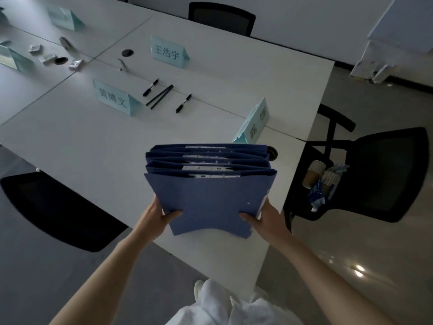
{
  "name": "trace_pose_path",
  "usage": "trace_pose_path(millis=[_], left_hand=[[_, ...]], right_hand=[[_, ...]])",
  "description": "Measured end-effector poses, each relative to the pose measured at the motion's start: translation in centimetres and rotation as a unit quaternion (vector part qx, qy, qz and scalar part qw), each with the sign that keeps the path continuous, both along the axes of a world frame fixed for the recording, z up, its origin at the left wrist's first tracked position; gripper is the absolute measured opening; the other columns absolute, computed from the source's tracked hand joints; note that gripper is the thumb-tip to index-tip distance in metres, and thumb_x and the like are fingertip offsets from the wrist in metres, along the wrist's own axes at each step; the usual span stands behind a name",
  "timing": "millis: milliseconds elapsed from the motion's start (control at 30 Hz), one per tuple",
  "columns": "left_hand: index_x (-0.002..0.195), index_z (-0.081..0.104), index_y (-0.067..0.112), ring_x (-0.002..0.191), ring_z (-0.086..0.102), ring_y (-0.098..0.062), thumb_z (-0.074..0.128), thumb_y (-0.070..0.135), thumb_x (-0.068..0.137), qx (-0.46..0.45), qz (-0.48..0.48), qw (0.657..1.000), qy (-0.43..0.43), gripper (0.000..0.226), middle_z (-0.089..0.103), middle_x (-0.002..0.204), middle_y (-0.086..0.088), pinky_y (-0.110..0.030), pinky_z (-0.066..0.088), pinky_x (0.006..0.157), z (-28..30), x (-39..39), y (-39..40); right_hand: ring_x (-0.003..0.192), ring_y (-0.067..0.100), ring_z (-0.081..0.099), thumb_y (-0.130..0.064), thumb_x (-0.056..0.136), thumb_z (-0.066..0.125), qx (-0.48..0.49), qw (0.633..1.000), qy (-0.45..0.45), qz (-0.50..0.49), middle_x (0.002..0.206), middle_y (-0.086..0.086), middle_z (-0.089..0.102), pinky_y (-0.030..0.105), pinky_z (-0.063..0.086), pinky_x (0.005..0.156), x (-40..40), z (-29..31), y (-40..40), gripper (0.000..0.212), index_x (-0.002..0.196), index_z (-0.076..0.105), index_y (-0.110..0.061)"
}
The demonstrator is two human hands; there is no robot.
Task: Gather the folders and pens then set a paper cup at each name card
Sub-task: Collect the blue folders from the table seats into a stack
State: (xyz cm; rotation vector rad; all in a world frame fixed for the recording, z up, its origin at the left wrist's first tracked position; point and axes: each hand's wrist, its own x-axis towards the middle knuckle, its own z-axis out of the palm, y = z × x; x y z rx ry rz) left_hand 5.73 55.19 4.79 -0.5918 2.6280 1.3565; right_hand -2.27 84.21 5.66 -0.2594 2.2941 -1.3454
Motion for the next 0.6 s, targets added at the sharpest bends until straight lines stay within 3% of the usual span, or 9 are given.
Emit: trace_pose_path(millis=[100,200,300,400,467,600], left_hand=[[0.148,0.006,0.033,0.129,0.037,-0.011,0.075,0.016,0.084,0.046,-0.074,0.995,-0.054,0.095,0.033,0.141,0.012,-0.033,0.039,0.103,0.8,-2.3,-1.7],[0.142,0.016,0.032,0.128,0.047,-0.026,0.074,0.017,0.084,0.083,-0.099,0.979,-0.156,0.084,0.04,0.138,0.001,-0.05,0.048,0.099,0.8,-4.4,-2.3],[0.141,0.023,0.032,0.119,0.055,-0.026,0.074,0.02,0.085,0.142,-0.087,0.947,-0.276,0.077,0.049,0.132,0.002,-0.054,0.056,0.085,-0.3,-6.1,-1.7],[0.142,0.029,0.036,0.115,0.059,-0.023,0.076,0.031,0.081,0.118,-0.098,0.924,-0.351,0.077,0.055,0.128,0.007,-0.054,0.055,0.089,-1.8,-6.8,-0.8],[0.14,0.034,0.033,0.112,0.061,-0.025,0.073,0.029,0.085,0.12,-0.06,0.928,-0.347,0.068,0.057,0.125,0.003,-0.052,0.054,0.09,-2.5,-6.7,-0.1],[0.141,0.039,0.02,0.11,0.061,-0.034,0.068,0.019,0.09,0.096,0.005,0.955,-0.282,0.058,0.057,0.129,-0.013,-0.05,0.051,0.093,-4.1,-7.3,1.7]], right_hand=[[0.102,0.002,0.055,-0.037,0.083,0.07,0.005,0.998,-0.07,0.0,0.116,-0.021,0.053,0.011,0.047,0.08,-0.7,0.1,0.4,0.063,0.129,0.027,-0.041],[0.112,0.012,0.058,-0.037,0.079,0.076,-0.025,0.978,-0.203,-0.027,0.127,-0.012,0.056,0.029,0.05,0.092,-1.4,-1.2,1.0,0.069,0.134,0.035,-0.032],[0.102,0.02,0.066,-0.035,0.077,0.077,-0.023,0.934,-0.346,-0.08,0.119,-0.001,0.066,0.039,0.056,0.086,-1.6,-2.8,1.5,0.061,0.129,0.047,-0.023],[0.095,0.027,0.068,-0.031,0.077,0.078,-0.013,0.898,-0.426,-0.107,0.109,0.008,0.07,0.043,0.058,0.078,-1.0,-4.6,2.3,0.053,0.121,0.053,-0.016],[0.096,0.029,0.067,-0.03,0.078,0.078,-0.024,0.885,-0.447,-0.131,0.109,0.01,0.069,0.04,0.058,0.07,-0.4,-5.1,2.3,0.051,0.12,0.054,-0.014],[0.096,0.031,0.065,-0.024,0.079,0.077,-0.057,0.863,-0.468,-0.181,0.108,0.011,0.068,0.04,0.056,0.071,-0.6,-6.6,1.9,0.046,0.118,0.055,-0.013]])
